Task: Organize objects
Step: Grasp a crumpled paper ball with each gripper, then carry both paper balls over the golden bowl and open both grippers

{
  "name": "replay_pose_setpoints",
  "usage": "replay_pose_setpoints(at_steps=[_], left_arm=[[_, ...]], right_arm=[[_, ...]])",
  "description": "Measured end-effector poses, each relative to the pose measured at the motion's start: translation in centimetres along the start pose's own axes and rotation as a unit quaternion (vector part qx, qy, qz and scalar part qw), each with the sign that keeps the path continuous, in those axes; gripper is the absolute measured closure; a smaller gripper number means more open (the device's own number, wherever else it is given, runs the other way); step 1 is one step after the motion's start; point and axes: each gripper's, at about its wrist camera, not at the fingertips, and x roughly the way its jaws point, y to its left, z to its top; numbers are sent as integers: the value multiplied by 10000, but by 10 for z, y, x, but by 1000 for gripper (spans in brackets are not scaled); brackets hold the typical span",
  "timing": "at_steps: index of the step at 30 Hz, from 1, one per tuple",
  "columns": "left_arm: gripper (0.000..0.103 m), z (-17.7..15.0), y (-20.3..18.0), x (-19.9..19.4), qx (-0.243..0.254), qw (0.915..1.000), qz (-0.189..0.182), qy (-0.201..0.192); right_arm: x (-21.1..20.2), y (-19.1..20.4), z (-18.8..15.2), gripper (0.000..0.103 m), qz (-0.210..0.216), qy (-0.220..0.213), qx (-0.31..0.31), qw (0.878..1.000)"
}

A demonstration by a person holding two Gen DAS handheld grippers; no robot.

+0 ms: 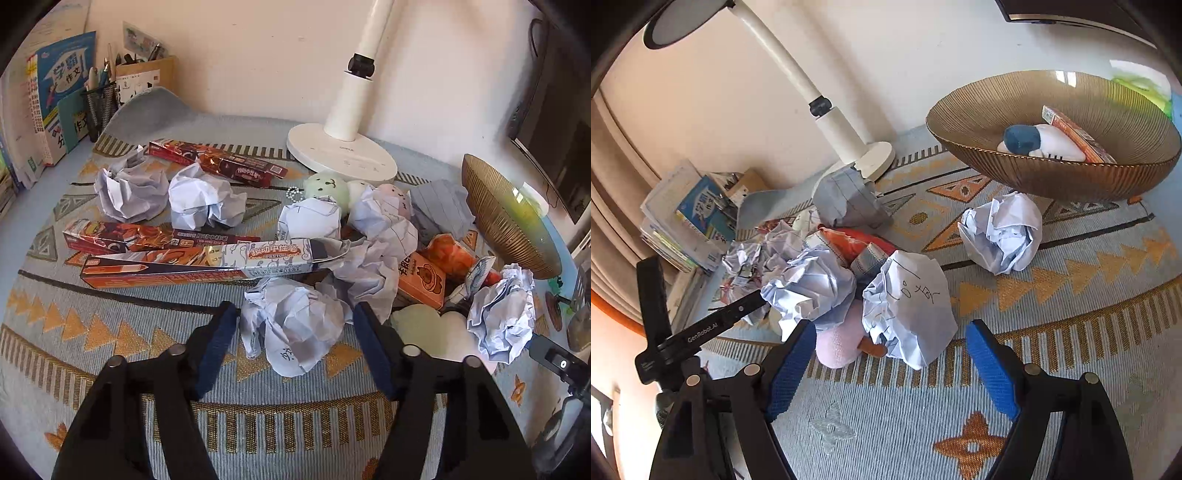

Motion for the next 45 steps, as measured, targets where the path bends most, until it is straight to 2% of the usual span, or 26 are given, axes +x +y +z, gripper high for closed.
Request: replay_pose_setpoints(at_steps=[1,2,4,7,10,13,16,18,23,27,32,34,36,39,42,45], left_arm=[[55,-1,-1,-1,25,9999,114,-1],[56,-2,-2,-4,33,9997,211,-70],[56,-6,-5,-17,86,9995,84,-277],[56,-17,-9,-34,173,9991,-59,-383],[56,-29,-9,-48,264,9980,-273,-509],[56,-38,-9,-47,360,9978,-156,-529],[56,-38,-14,-47,467,9970,1,-621],[55,-41,-21,-46,640,9960,133,-605],[53,-46,-35,-47,1007,9917,358,-712],[53,-46,-34,-47,1001,9918,366,-698],[54,-44,-34,-46,944,9925,400,-667],[55,-39,-37,-47,909,9943,183,-521],[55,-26,-48,-55,901,9945,-189,-499],[55,7,-88,-74,1283,9875,-564,-727],[55,47,-141,-82,1672,9767,-1045,-843],[54,85,-188,-66,1685,9697,-1628,-689]], right_arm=[[4,0,1,60,-30,67,67,10000],[7,-1,1,62,-47,109,139,9998],[2,-3,-1,63,33,-4,170,9998],[-23,1,-9,63,149,-284,-120,9994],[-48,5,-15,62,-198,-605,-577,9963],[-53,-11,-14,62,-418,-732,-515,9951],[-45,-37,-15,62,-448,-562,-14,9974],[-51,-35,-14,62,-382,-796,-82,9961],[-46,-18,-18,61,-598,-724,-549,9941],[-43,-12,-21,61,-613,-700,-773,9927],[-51,-19,-21,61,-436,-776,-591,9943],[-57,-26,-17,61,-302,-775,-417,9957],[-70,-30,-8,61,-497,-769,-328,9953],[-116,-30,14,61,-440,-1386,-349,9888],[-150,-34,48,60,-803,-1961,-393,9765],[-153,-53,82,60,-1408,-2123,-281,9666]])
